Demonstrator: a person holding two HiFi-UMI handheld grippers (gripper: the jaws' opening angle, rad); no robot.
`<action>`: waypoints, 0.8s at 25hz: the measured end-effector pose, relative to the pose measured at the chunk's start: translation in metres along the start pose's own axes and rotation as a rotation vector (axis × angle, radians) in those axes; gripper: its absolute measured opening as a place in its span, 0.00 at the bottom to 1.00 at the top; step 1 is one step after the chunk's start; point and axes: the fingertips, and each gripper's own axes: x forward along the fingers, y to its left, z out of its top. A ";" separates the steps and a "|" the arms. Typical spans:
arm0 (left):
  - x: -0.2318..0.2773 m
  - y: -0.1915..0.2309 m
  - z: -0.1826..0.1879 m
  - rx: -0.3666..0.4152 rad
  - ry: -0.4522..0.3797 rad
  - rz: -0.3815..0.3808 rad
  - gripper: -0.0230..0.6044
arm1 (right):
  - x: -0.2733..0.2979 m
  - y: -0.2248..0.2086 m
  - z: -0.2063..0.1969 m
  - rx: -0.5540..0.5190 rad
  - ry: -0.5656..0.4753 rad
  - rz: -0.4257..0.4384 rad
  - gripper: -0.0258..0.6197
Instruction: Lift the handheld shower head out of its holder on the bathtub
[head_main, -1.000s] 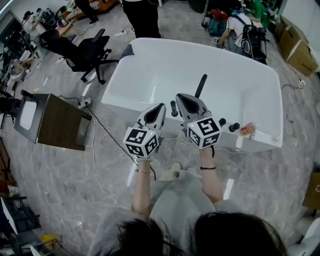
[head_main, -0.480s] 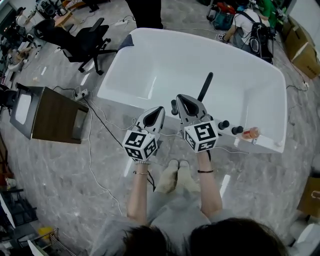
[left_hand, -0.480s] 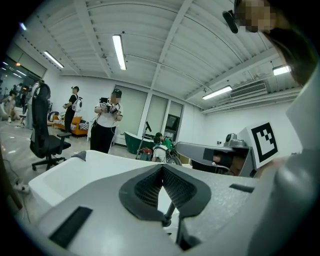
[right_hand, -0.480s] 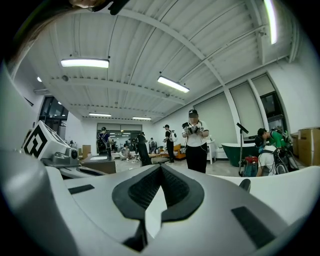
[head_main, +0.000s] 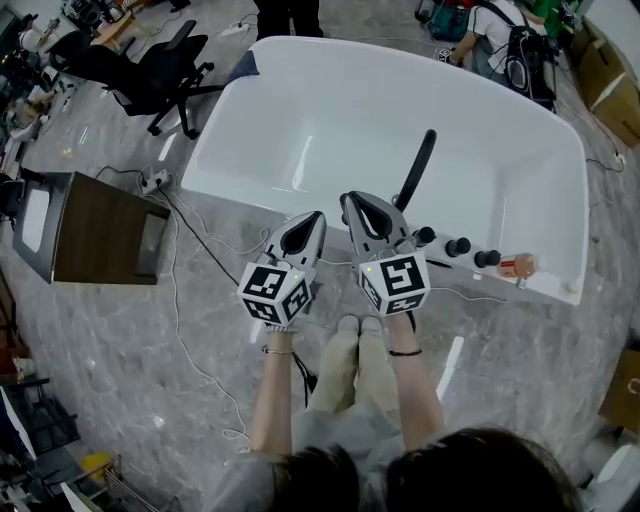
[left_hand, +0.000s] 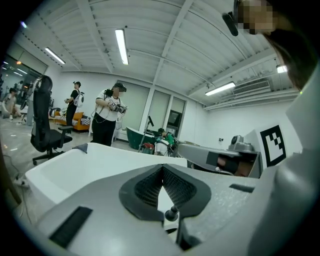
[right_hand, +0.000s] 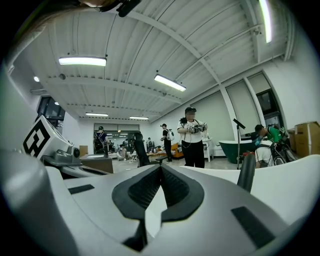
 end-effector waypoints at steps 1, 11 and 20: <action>0.002 0.000 -0.005 -0.002 0.001 -0.003 0.04 | 0.000 0.000 -0.006 0.000 0.001 -0.004 0.04; 0.021 0.005 -0.046 -0.025 0.025 -0.020 0.04 | 0.004 -0.014 -0.062 0.027 0.038 -0.054 0.10; 0.033 0.018 -0.082 -0.034 0.054 -0.009 0.04 | 0.020 -0.021 -0.100 0.038 0.068 -0.022 0.19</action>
